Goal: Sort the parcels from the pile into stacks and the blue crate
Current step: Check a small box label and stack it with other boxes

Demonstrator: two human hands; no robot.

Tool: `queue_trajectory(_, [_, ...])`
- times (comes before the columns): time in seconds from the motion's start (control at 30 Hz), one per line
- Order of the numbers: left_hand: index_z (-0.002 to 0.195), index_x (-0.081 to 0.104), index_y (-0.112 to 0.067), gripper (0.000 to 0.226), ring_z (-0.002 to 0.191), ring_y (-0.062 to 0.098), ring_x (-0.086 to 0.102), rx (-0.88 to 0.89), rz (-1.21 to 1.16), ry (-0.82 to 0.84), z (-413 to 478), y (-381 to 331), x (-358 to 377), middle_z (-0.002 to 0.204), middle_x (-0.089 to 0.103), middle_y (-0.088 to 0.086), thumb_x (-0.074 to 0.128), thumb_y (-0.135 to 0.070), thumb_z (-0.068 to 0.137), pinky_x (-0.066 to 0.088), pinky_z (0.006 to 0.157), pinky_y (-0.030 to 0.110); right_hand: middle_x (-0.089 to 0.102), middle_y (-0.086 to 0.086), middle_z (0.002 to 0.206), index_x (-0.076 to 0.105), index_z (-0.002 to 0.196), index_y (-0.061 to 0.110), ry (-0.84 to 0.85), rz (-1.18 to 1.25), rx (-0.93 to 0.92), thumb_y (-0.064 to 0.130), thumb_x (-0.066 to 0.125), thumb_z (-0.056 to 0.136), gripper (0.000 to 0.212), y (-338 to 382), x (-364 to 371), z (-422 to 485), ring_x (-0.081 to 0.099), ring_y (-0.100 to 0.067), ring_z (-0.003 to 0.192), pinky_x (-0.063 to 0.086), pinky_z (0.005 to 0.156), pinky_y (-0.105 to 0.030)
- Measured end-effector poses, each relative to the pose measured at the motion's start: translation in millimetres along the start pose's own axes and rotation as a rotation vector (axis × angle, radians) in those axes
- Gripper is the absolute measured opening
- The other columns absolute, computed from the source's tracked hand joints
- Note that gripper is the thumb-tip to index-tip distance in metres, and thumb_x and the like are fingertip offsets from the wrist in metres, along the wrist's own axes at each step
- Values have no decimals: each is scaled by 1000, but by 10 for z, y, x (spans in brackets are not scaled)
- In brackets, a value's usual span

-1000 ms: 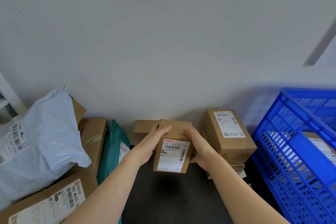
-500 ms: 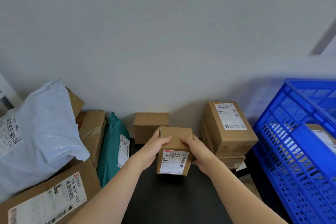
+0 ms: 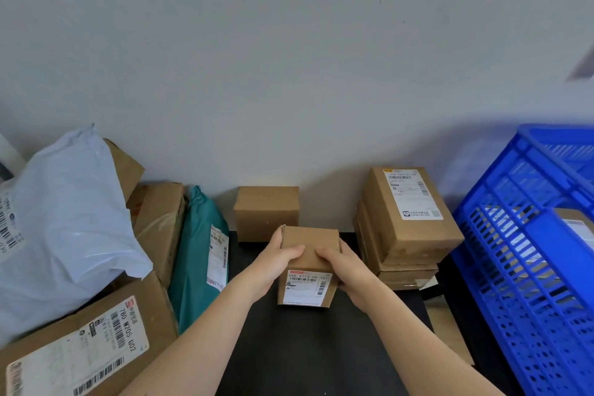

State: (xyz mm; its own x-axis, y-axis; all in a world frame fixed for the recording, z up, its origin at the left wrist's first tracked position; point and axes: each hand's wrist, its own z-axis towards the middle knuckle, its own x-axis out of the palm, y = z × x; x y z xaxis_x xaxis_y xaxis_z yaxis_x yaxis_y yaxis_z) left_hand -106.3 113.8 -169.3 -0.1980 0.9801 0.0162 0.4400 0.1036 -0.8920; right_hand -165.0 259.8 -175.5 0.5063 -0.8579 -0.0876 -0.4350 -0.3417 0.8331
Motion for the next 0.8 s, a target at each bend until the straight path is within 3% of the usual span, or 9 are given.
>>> queue_trajectory(0.13, [144,31,-30,54,110,14,58,-21,9,-1,40,54,-26,125,57,-3,55,-20,96,47,87,28,60,-2,123,37,142,26,-5,-34,5,31,58,93,54,-36,-4,67,60,-21,110,48,100,-43])
queue_trajectory(0.27, [147,20,-39,73,114,19,56,-100,23,5,34,113,-77,132,52,-5,64,-25,91,44,103,46,57,-2,121,33,141,31,14,-73,59,30,57,94,52,-12,-26,35,59,-19,102,52,76,-33])
queue_trajectory(0.4, [144,20,-45,75,115,19,56,-174,28,60,18,143,-125,129,54,-7,67,-33,88,42,102,53,58,-2,117,28,142,38,59,-92,94,34,57,94,56,-58,-73,0,62,-20,101,60,72,-38])
queue_trajectory(0.63, [140,28,-38,61,114,21,55,-226,52,77,29,108,-130,125,55,-3,63,-28,91,50,93,54,50,-1,124,26,144,34,-22,-110,72,31,61,92,64,-54,-47,16,59,-21,103,62,70,-38])
queue_trajectory(0.8, [143,26,-38,68,113,25,57,-254,-12,73,-11,144,-131,127,54,3,66,-29,89,54,89,49,51,-1,121,29,142,35,-52,-117,80,33,63,90,62,-40,-30,-16,60,-21,100,62,70,-38])
